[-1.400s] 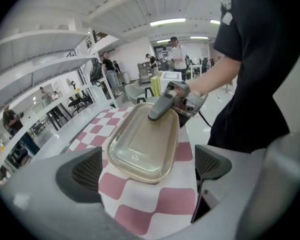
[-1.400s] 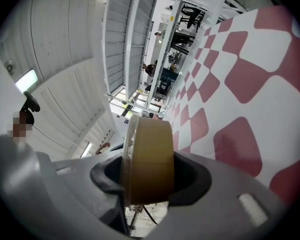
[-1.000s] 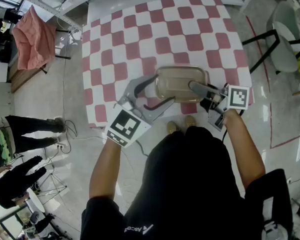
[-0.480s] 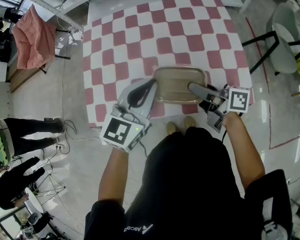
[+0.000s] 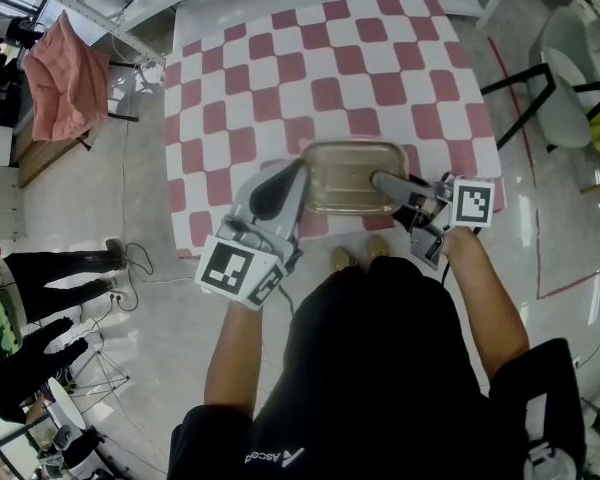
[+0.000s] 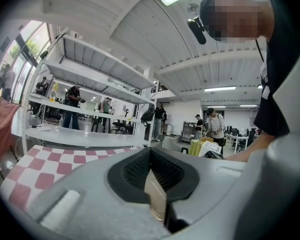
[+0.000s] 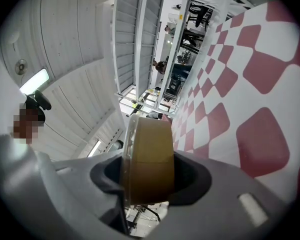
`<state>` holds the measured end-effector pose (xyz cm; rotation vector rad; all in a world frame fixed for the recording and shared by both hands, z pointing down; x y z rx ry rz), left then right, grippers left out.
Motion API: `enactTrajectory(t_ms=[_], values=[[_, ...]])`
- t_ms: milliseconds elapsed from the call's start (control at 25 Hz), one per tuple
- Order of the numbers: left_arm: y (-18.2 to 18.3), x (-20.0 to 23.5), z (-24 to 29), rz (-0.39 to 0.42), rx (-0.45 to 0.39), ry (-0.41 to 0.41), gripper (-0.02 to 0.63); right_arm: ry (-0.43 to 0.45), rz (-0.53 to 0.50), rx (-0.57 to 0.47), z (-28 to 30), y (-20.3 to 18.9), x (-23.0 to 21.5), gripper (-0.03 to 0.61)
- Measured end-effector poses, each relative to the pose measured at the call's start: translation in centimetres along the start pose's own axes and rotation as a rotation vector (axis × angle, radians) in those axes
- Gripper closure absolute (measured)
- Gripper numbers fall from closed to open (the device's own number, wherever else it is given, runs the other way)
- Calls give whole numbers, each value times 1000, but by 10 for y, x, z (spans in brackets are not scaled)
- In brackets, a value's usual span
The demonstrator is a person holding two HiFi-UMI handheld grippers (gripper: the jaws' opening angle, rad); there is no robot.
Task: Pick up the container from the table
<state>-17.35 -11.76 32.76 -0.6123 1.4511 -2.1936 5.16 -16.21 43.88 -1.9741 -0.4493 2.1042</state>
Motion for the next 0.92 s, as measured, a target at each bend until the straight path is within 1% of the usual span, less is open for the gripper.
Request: enactTrajectory(t_ms=[320,920], values=[[-1,2,0,-6,6,-4,601,-4,2,22,3,1,0,377],[-4,-5,2,-8,14,-18,601,-8,1,32,-1,0,-1,377]])
Point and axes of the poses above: the fingertips, and each gripper's own axes: z forward along the fingers, x to its left, y out of its top, the point moved 8 cm from there along -z, backward along the fingers, and after that the axes turned 15 degrees about x, right-handed, at the moved point
